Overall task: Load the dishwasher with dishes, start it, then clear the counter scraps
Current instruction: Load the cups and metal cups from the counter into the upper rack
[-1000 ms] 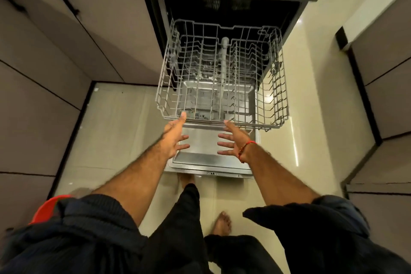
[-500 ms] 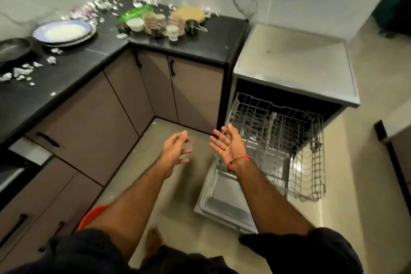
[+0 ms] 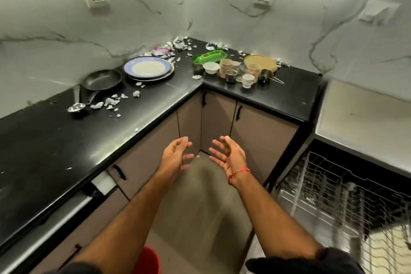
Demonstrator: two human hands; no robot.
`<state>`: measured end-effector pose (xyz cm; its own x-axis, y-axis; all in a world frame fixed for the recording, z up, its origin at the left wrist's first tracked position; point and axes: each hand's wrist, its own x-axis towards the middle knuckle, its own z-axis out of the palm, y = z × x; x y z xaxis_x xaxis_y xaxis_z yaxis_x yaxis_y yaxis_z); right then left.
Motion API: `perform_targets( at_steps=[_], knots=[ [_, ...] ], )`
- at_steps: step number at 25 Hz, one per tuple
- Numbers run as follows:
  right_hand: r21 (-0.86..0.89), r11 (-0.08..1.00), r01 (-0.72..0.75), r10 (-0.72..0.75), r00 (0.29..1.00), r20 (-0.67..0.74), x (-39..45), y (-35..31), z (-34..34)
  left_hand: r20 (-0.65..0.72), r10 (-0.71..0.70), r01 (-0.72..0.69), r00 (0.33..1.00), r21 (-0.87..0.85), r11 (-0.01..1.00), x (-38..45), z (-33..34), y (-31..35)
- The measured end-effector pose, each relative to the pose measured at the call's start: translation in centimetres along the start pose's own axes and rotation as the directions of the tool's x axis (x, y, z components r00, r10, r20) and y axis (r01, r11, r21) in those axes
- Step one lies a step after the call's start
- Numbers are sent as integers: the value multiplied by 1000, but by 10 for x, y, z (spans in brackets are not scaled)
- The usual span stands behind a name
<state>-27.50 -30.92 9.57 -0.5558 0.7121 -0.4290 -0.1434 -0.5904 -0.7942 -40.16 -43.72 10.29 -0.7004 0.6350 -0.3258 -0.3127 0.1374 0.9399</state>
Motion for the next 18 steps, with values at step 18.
perform_targets(
  at_steps=[18],
  knots=[
    [-102, 995, 10, 15, 970, 241, 290, -44, 160, -386, 64, -63, 920, 15, 998, 239, -78, 72]
  ],
)
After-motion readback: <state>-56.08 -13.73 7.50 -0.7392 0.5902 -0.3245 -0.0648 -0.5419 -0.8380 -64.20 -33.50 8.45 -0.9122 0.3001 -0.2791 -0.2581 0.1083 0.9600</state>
